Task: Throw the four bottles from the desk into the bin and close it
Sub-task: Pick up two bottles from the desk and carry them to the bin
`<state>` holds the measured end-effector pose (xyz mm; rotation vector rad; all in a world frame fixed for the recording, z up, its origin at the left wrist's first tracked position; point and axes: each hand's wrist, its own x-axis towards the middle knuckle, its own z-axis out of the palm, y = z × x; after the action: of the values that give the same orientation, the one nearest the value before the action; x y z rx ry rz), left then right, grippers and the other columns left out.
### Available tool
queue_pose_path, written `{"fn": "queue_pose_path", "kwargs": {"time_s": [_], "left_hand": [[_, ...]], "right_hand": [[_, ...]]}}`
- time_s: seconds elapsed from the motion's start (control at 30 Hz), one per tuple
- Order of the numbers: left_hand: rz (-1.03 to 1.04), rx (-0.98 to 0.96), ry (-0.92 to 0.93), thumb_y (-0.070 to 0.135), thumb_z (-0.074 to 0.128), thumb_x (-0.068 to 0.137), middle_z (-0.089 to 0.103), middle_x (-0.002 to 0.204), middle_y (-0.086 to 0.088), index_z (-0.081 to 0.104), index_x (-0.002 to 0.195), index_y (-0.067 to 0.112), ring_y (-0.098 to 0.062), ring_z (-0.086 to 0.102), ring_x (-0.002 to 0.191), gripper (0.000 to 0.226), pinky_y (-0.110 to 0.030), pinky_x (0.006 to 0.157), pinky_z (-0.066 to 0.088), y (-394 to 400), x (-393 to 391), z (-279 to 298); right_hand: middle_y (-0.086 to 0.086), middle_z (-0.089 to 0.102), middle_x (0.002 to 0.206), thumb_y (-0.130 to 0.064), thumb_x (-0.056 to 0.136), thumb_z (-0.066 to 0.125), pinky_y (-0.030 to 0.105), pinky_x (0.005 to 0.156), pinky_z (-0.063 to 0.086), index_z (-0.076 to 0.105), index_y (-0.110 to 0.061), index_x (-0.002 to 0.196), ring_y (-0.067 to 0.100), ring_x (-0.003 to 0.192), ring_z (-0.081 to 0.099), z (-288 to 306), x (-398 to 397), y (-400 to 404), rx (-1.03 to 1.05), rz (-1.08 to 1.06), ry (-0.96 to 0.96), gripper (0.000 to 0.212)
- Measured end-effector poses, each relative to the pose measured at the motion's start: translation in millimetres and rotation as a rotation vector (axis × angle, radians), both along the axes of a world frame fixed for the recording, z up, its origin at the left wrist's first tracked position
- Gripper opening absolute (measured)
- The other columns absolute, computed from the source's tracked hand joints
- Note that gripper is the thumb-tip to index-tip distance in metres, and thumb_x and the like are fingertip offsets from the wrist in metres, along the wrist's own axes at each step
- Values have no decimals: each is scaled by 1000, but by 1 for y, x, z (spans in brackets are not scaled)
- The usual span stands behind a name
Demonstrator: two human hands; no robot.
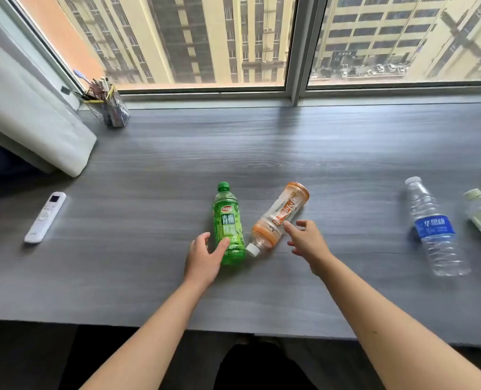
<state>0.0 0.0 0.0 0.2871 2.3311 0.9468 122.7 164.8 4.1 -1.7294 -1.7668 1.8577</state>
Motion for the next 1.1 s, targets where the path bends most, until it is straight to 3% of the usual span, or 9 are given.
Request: {"fn": "queue_pose_path", "kwargs": {"time_s": [0.13, 0.33, 0.5, 0.7, 0.77, 0.87, 0.97, 1.03, 1.1], "left_hand": [[32, -86, 58, 48, 63, 78, 39, 142, -18, 32, 137, 5, -29, 39, 130, 79, -37, 108, 32, 29, -8, -13], [48, -144, 54, 37, 70, 74, 46, 132, -20, 36, 129, 2, -34, 46, 120, 74, -41, 101, 41, 48, -7, -31], [120, -94, -26, 23, 69, 73, 58, 120, -18, 46, 120, 3, -32, 57, 107, 56, -37, 90, 47, 48, -16, -34], [277, 257, -372, 7, 58, 79, 65, 76, -10, 62, 84, 11, -18, 63, 58, 8, -27, 55, 55, 29, -18, -23], [275, 311, -458, 7, 55, 80, 63, 72, -8, 60, 81, 13, -19, 62, 58, 8, -27, 54, 53, 18, -13, -15], [193, 363, -558, 14, 57, 72, 66, 69, -6, 61, 82, 12, -21, 63, 62, 11, -31, 58, 53, -6, 3, -4], [121, 366, -624, 20, 55, 61, 68, 67, -5, 62, 86, 11, -20, 64, 60, 28, -32, 59, 54, -30, 21, 0], [65, 363, -657, 21, 55, 61, 68, 72, -6, 62, 93, 10, -22, 65, 63, 34, -33, 60, 54, -45, 31, 0], [7, 356, -683, 23, 56, 64, 70, 75, -6, 61, 100, 10, -21, 66, 65, 39, -33, 56, 54, -60, 39, 0]], "right_hand": [[20, 49, 133, -54, 75, 63, 47, 99, 44, 33, -1, 132, 35, 120, 50, -14, -25, 13, 79, -80, -153, 83], [20, 51, 131, -62, 62, 71, 45, 95, 46, 33, 0, 125, 36, 119, 52, -36, -43, 17, 67, -108, -255, 97], [17, 59, 122, -56, 65, 72, 49, 92, 51, 42, -1, 122, 34, 110, 59, -42, -44, 18, -21, -104, -201, 85], [11, 61, 118, -40, 70, 72, 49, 95, 50, 45, -9, 120, 28, 106, 61, -33, -32, 18, -89, -189, 69, 65], [11, 61, 115, -37, 73, 69, 48, 90, 52, 43, -11, 121, 29, 102, 63, -29, -22, 15, -170, -195, 159, 60], [12, 61, 105, -30, 79, 61, 34, 66, 53, 42, -11, 120, 25, 81, 64, -17, 2, 7, -255, -124, 240, 49], [12, 62, 97, -27, 83, 58, 33, 62, 53, 45, -11, 115, 25, 74, 64, -6, 35, -7, -303, -122, 300, 38], [9, 65, 84, -26, 85, 58, 31, 58, 55, 51, -13, 103, 20, 64, 66, 1, 58, -19, -334, -174, 376, 23], [8, 66, 80, -31, 84, 62, 31, 58, 56, 54, -15, 98, 19, 62, 66, 7, 77, -34, -340, -194, 402, 23]]}}
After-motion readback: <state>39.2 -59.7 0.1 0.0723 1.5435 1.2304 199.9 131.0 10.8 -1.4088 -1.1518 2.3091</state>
